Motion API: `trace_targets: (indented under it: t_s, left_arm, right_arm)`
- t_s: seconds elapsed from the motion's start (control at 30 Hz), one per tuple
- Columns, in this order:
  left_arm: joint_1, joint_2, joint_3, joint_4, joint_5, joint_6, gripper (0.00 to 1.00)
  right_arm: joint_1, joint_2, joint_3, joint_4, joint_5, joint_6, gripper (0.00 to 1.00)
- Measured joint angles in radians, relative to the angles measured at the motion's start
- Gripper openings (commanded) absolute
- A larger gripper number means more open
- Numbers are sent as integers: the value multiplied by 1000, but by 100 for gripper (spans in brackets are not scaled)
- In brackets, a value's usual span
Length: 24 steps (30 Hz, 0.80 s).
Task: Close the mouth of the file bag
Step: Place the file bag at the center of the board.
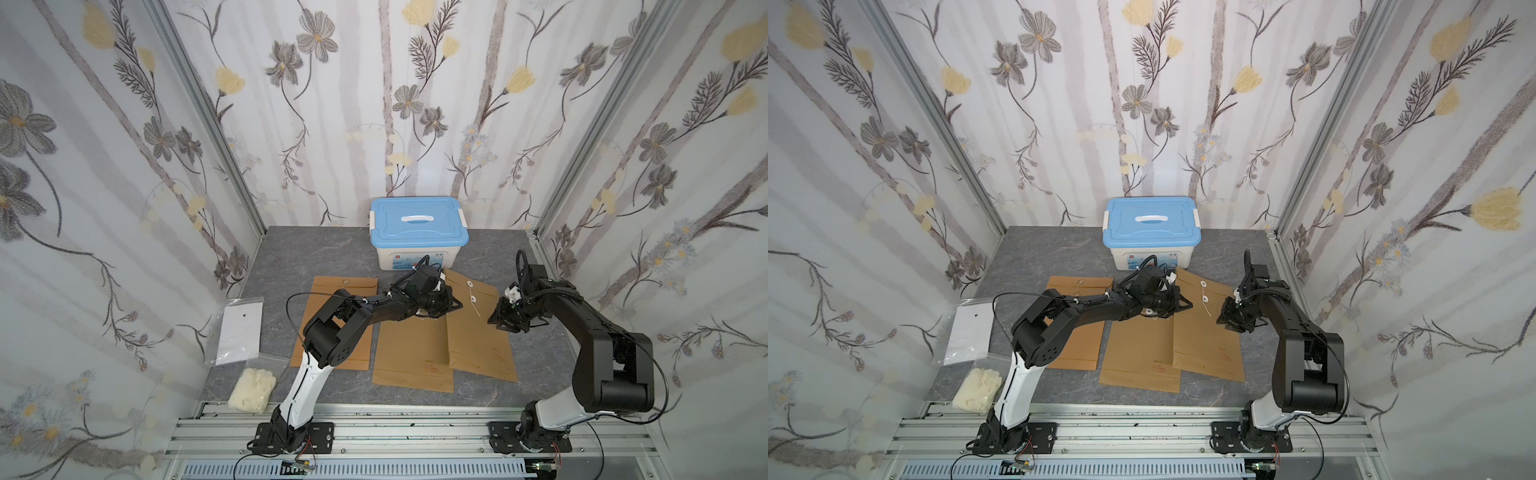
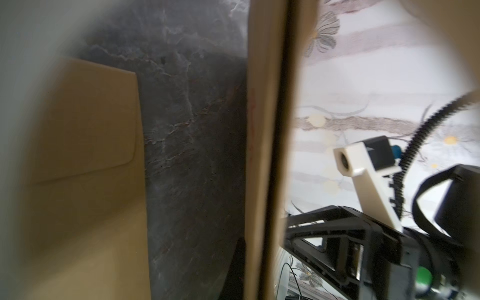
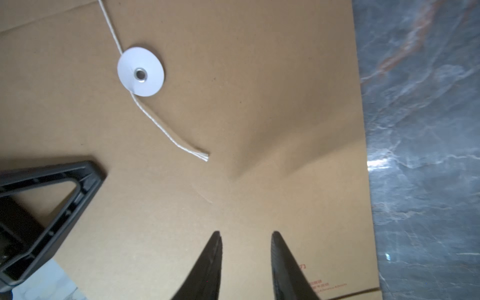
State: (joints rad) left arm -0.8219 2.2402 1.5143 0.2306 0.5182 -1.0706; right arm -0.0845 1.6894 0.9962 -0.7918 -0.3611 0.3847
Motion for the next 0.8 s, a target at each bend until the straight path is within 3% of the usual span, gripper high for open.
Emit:
trace_targets:
  t_s: [0.13, 0.37, 0.5, 0.57, 0.8]
  left_arm:
    - [-26, 64, 97, -61, -74, -7, 19]
    - [-89, 178, 324, -177, -109, 2, 66]
    - [-97, 214, 393, -294, -132, 26, 84]
    - [-100, 204, 407, -346, -164, 45, 98]
    - [-116, 200, 597, -620, -254, 154, 100]
  right_arm:
    - [-8, 23, -20, 34, 28, 10, 42]
    - [-28, 53, -40, 86, 58, 10, 44]
    - [-51, 53, -53, 111, 57, 10, 44]
    - [-60, 48, -54, 119, 56, 10, 44]
    - [-64, 18, -54, 130, 46, 10, 45]
